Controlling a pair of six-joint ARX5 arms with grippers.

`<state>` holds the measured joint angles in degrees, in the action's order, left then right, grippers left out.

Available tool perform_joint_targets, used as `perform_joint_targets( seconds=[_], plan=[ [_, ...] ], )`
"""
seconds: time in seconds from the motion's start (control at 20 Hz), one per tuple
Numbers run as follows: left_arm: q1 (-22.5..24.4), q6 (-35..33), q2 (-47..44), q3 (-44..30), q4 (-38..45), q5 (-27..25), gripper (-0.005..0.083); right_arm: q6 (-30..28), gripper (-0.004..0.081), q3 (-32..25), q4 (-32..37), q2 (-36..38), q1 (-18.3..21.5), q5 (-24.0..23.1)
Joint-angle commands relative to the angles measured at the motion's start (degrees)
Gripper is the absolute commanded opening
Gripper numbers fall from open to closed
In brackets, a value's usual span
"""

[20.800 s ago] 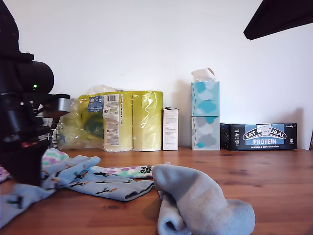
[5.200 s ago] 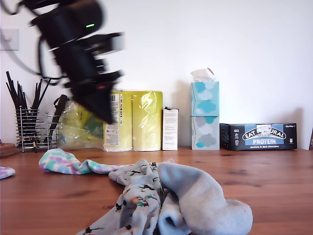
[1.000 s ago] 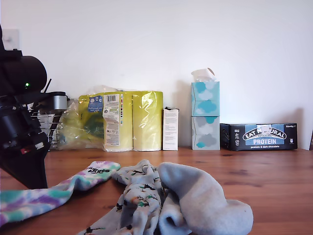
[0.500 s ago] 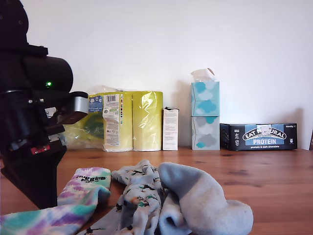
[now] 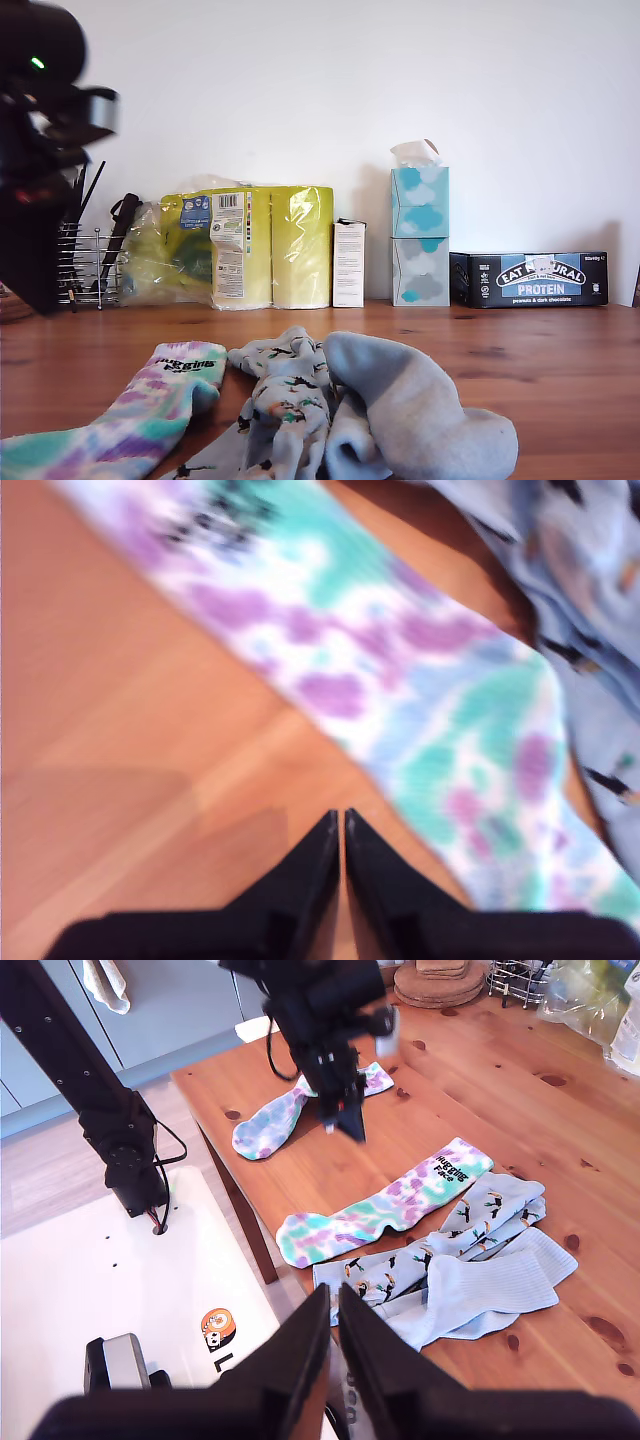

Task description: Pair up the socks based on colour and pattern, by placing each sock on top of its pair

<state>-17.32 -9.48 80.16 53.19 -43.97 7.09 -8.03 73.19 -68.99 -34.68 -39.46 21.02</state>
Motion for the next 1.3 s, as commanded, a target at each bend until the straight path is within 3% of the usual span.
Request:
perform_joint_targets(
  seconds=[0.0,0.15,0.2,0.3,0.35,0.4,0.65,1.0,1.15,1.25],
  plan=[
    [3.6,3.2,-0.1,-0.9,-2.7,-5.0,-0.0020,-0.9,-0.0011,-0.1,0.5,0.1,0.0,0.0],
    [9.6,11.1,0.1,-0.9,-9.5,-14.0,0.0018,-1.0,-0.0011,-0.1,0.5,0.1,0.0,-0.3],
    [10.9,12.1,0.5,-0.9,-11.1,-15.5,0.0112,-1.0,-0.0011,-0.1,0.6,0.1,0.0,-0.5],
    [12.7,13.6,1.0,-0.9,-13.6,-17.3,0.0444,-1.5,-0.0011,-0.1,0.6,0.1,0.0,-0.6],
    [13.1,14.2,1.0,-0.9,-14.0,-18.4,0.0559,-1.8,-0.0011,-0.1,0.6,0.1,0.0,-0.6],
    [13.5,14.8,1.0,-1.0,-14.6,-19.3,0.0621,-2.2,-0.0011,-0.1,0.6,0.1,0.0,-0.6],
    [17.8,17.6,6.7,-1.0,-14.8,-22.9,0.0627,-2.5,-0.0011,-0.1,0.6,0.1,0.0,-0.6],
    [20.3,18.6,13.9,-1.0,-8.4,-22.2,0.0697,-2.5,-0.0011,-0.1,0.5,0.1,0.0,-0.6],
    [20.3,19.1,16.3,-1.0,-8.0,-20.9,0.0690,-2.5,-0.0011,-0.1,0.5,0.1,0.0,-0.6],
    [20.3,19.6,18.5,-1.0,-8.1,-19.0,0.0614,-2.5,-0.0011,-0.1,0.5,0.1,0.0,-0.6]
  ],
)
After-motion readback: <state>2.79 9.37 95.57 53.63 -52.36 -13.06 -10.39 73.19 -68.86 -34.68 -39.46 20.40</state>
